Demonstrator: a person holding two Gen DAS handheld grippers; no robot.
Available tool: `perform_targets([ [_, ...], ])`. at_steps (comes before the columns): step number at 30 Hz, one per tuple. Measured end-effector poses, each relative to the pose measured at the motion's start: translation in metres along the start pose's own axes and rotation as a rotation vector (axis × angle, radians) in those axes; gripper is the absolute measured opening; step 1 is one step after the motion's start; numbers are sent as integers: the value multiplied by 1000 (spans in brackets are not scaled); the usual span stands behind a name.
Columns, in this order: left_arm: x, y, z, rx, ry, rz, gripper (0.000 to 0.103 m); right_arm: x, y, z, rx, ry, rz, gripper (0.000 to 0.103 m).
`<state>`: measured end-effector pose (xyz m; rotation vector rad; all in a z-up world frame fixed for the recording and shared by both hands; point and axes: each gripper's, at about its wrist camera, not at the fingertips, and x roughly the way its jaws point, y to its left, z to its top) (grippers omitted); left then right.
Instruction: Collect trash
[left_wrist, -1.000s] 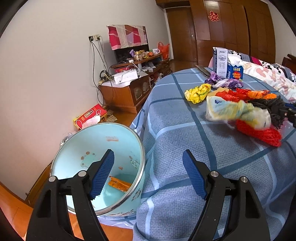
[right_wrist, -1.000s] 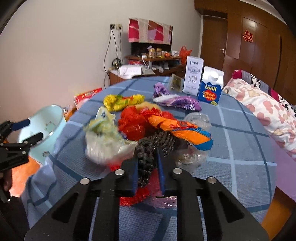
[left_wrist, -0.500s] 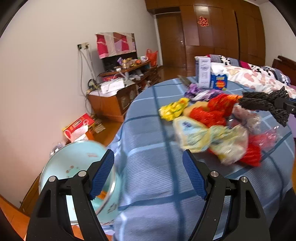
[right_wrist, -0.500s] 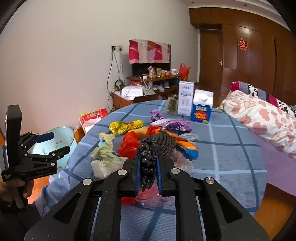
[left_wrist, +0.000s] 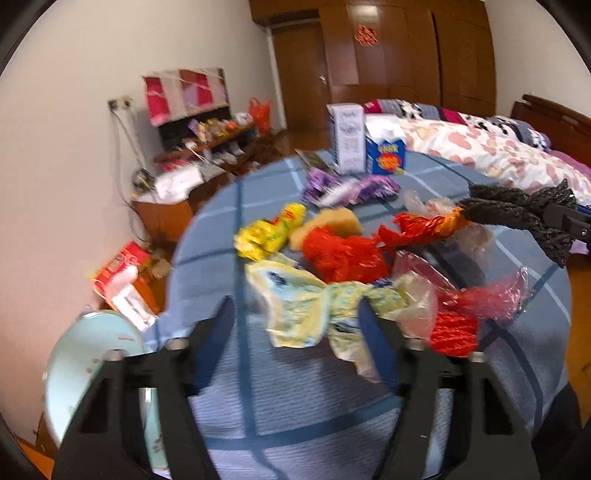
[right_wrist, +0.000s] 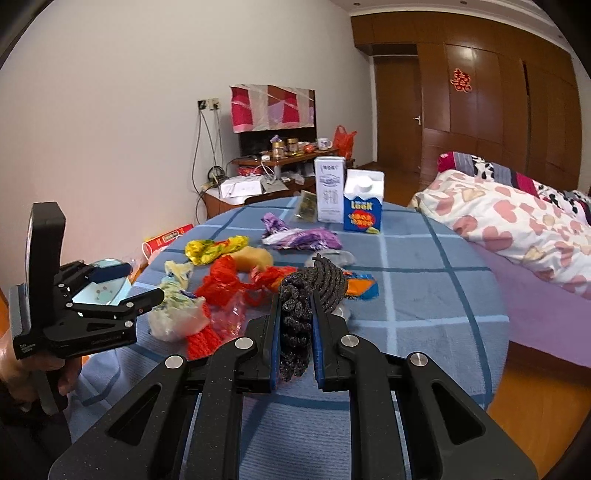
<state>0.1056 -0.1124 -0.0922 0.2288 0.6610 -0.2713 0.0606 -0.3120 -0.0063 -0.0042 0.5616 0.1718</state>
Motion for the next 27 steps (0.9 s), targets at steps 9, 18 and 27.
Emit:
perform_targets([
  [9,8,-3,-4,1,33,-52,0,8,-8,-13,21,14,-11,15],
  [18,1,-1,-2,12,13,-48,0,11,-6,-14,15,21,-8,15],
  [27,-3,-1,-1,22,4,-39,0,14,-8,-16,18,30,-9,15],
])
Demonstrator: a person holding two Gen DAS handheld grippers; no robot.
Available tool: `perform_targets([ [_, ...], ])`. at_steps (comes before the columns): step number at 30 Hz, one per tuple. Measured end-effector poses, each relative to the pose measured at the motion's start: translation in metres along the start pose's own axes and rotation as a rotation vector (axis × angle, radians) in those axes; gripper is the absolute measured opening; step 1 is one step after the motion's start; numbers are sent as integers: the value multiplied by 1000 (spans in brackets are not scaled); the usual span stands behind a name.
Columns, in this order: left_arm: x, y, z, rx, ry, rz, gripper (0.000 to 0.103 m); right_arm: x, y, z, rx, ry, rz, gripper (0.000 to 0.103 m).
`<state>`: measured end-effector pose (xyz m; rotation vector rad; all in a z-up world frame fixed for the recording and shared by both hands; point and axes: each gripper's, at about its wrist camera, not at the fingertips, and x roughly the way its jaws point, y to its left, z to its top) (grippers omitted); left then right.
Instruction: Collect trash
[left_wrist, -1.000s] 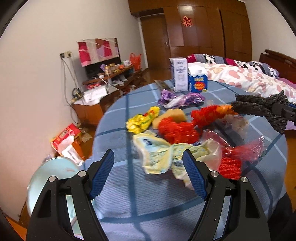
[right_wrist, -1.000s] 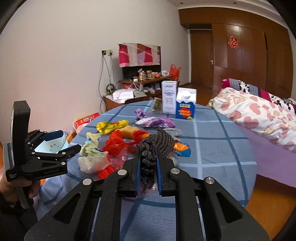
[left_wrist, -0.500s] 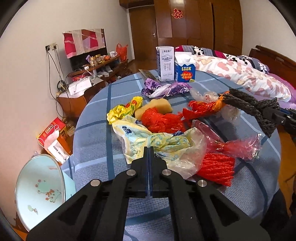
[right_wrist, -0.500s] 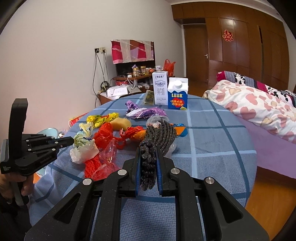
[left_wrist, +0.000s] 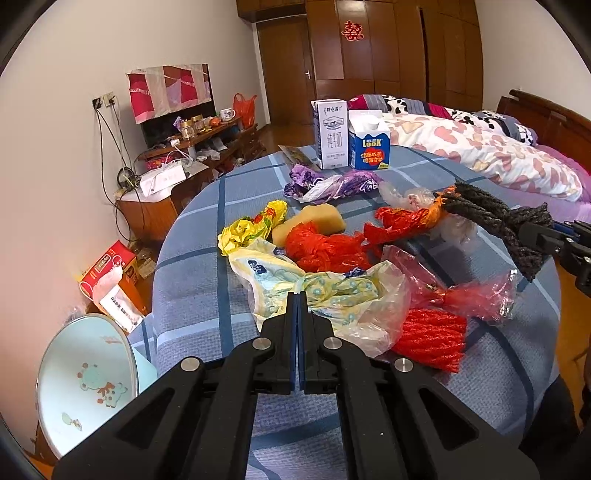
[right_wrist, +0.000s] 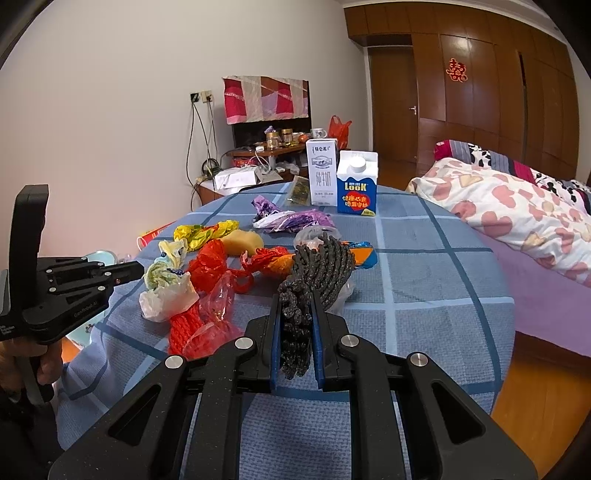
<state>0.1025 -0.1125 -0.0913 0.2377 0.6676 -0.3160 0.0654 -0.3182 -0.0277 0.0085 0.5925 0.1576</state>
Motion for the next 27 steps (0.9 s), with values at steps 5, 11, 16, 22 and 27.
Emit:
perform_targets([
  [5,-5,-2,-2,24,-18,39,0,5,-2,-4,-2,17,-11,15],
  [11,-10,-2,-1,32,-35,44,0,10,-5,-10,-3,39,-18,15],
  [16,-17,2,-2,27,-45,54,0,15,-13,-26,-8,83,-29,15],
  [22,-15,16,-9,-54,-23,96,51,8,-30,-41,37,87,-37,50],
  [27,-10,24,-10,-115,-5,112,67,-1,-26,-29,41,39,-33,60],
])
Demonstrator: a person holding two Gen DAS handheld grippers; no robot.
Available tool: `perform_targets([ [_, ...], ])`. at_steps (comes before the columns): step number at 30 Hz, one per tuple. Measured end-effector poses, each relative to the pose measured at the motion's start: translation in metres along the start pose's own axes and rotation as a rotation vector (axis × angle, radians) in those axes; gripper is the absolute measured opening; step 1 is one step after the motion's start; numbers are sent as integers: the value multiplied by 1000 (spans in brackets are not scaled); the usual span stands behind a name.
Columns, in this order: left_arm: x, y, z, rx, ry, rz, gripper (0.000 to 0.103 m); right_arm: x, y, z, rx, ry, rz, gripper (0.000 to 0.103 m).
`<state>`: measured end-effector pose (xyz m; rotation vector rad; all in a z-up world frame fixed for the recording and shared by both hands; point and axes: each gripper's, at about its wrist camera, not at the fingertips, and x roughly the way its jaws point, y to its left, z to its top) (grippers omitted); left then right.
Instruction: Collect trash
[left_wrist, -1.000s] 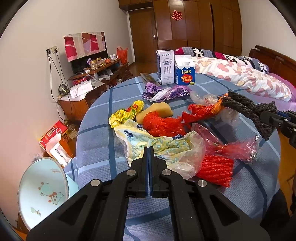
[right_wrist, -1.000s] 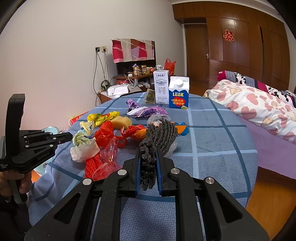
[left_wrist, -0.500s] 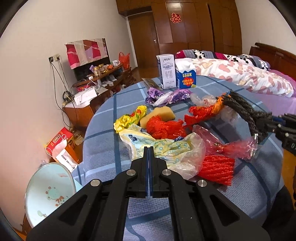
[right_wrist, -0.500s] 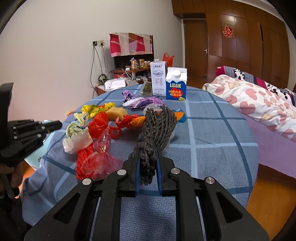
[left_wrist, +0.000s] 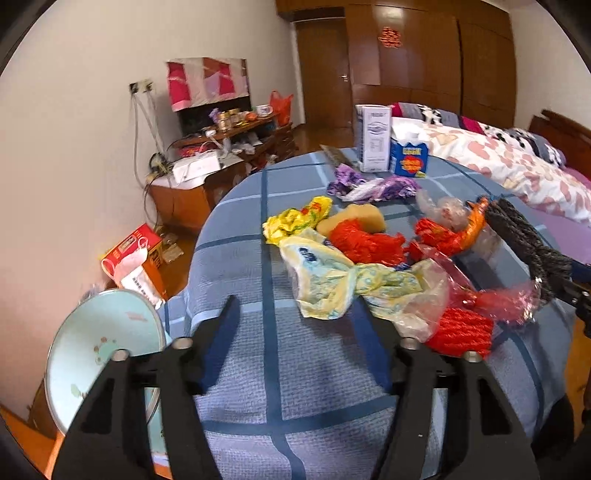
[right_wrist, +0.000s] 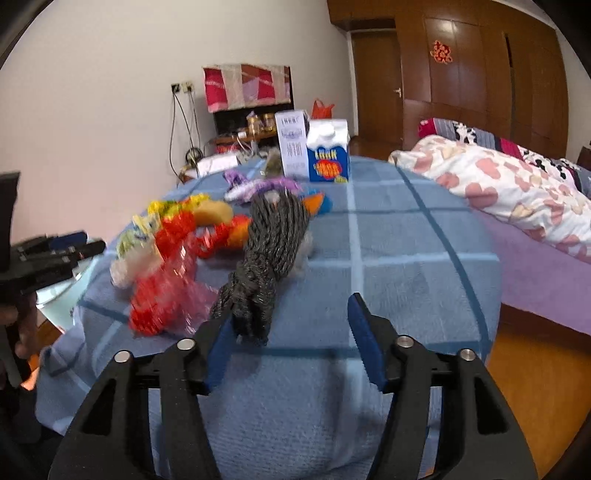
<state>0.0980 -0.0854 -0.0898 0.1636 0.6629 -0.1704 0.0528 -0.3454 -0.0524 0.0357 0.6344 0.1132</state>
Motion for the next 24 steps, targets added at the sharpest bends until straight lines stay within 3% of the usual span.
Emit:
perform_targets([
  [3,0,0,1,1,-6,20,70,0,7,8,-15,-12,-3,60],
  [5,-1,-2,1,25,-18,73,76,-1,10,11,-28,-8,-16,61],
  [8,-1,-1,1,58,-26,124,81,6,12,9,-97,72,-97,64],
  [15,5,18,1,12,10,176,83,-13,-11,-8,-65,97,-135,65],
  [19,1,11,2,22,-2,170,84,-16,-4,-4,-91,89,-163,65],
  [24,-7,3,7,8,-25,140,87,-19,-7,3,-36,56,-122,65],
])
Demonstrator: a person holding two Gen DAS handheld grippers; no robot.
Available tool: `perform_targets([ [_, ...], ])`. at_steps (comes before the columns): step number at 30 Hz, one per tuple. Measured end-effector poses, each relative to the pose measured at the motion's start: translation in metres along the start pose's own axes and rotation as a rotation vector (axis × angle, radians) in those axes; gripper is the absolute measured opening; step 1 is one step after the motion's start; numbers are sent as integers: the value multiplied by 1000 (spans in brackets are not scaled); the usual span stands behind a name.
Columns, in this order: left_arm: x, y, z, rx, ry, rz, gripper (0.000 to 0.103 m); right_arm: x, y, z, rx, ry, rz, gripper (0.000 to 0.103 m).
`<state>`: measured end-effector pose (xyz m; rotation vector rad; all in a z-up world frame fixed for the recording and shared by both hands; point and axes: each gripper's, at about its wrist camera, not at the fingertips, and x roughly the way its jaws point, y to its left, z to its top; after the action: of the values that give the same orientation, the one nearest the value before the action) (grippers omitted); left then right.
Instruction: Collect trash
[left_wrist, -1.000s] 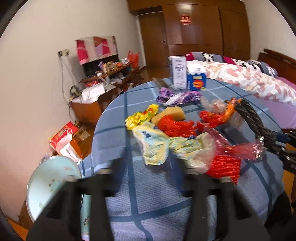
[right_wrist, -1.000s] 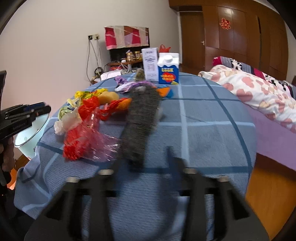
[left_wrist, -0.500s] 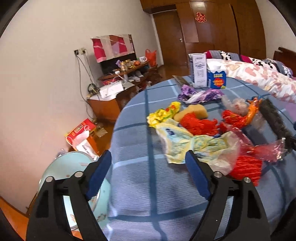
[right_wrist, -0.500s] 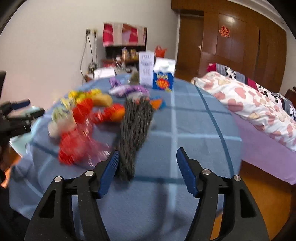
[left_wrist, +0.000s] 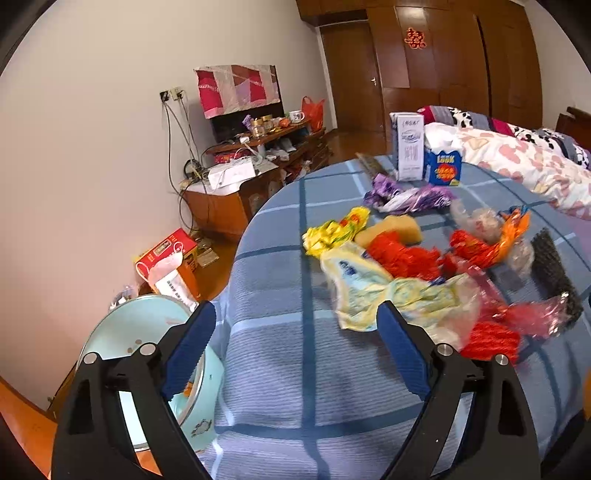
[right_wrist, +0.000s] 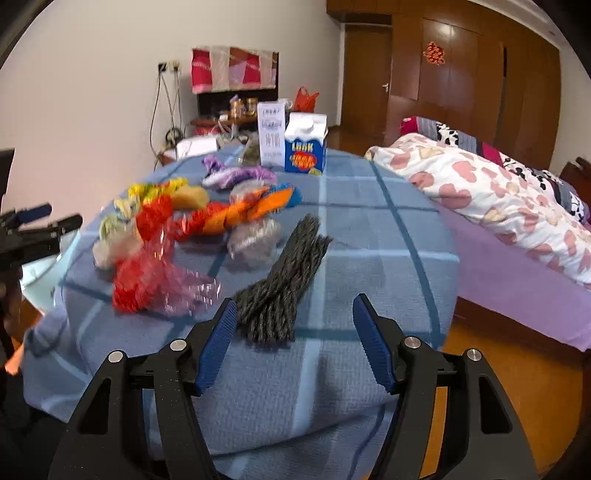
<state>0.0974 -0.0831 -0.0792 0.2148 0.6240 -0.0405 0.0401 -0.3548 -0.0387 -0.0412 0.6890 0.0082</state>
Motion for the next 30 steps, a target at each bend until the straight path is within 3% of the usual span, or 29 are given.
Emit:
perform_targets([
  [6,6,-22,8,10,3,-24,93,32,0,20,53,8,-16,63],
  [11,18,-42,7,32,45,-63,93,64,-2,14,72,117,15,39],
  [17,34,-63,-4,62,91,-102,91,66,-5,5,73,128,64,35],
  [18,33,-64,-4,62,88,-114,88,66,-5,5,71,127,71,33],
  [20,33,-69,-2,79,97,-176,59,67,-3,4,66,122,83,31],
  [22,30,-76,-2,105,99,-216,50,66,-1,3,64,115,96,28],
  [24,27,-82,-3,131,98,-255,33,64,0,2,64,107,110,25],
  [30,16,-83,-1,158,66,-286,25,54,2,4,63,70,115,23],
])
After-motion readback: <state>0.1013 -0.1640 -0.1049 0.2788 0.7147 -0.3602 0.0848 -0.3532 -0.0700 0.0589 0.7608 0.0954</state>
